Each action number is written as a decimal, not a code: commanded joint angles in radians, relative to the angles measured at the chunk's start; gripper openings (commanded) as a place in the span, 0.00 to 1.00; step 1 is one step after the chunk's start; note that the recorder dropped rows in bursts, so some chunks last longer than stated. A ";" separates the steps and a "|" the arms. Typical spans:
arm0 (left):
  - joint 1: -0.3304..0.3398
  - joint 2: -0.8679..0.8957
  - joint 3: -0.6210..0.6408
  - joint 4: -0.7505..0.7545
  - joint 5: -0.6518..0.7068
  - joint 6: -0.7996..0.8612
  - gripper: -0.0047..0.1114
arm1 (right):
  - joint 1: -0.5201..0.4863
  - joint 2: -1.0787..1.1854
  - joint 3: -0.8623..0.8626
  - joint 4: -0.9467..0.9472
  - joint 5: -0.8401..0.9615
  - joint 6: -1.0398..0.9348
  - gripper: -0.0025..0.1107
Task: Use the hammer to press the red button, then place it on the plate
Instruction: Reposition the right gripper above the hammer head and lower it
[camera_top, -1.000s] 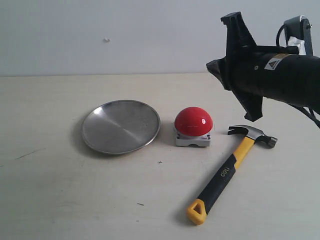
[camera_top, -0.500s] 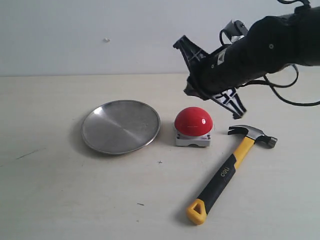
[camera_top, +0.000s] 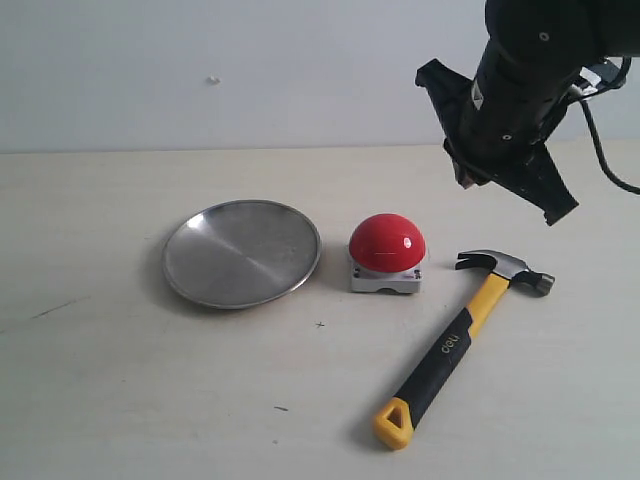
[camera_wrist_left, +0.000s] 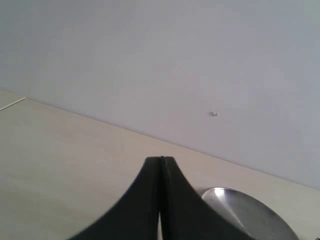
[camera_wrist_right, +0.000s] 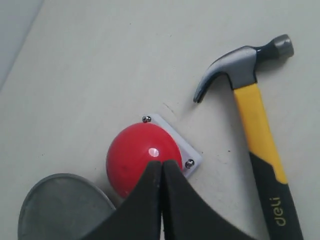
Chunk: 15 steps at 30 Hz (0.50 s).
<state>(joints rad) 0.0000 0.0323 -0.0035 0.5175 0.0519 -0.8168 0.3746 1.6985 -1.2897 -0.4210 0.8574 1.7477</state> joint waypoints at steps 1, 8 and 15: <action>0.001 -0.008 0.004 0.002 -0.003 -0.002 0.04 | 0.001 0.028 -0.006 0.038 0.019 0.002 0.02; 0.001 -0.008 0.004 0.002 -0.003 -0.002 0.04 | 0.001 0.139 -0.006 0.043 -0.021 -0.019 0.03; 0.001 -0.008 0.004 0.002 -0.003 -0.002 0.04 | 0.001 0.203 -0.006 0.041 0.025 -0.019 0.18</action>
<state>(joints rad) 0.0000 0.0323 -0.0035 0.5175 0.0519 -0.8168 0.3746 1.8882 -1.2897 -0.3752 0.8522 1.7378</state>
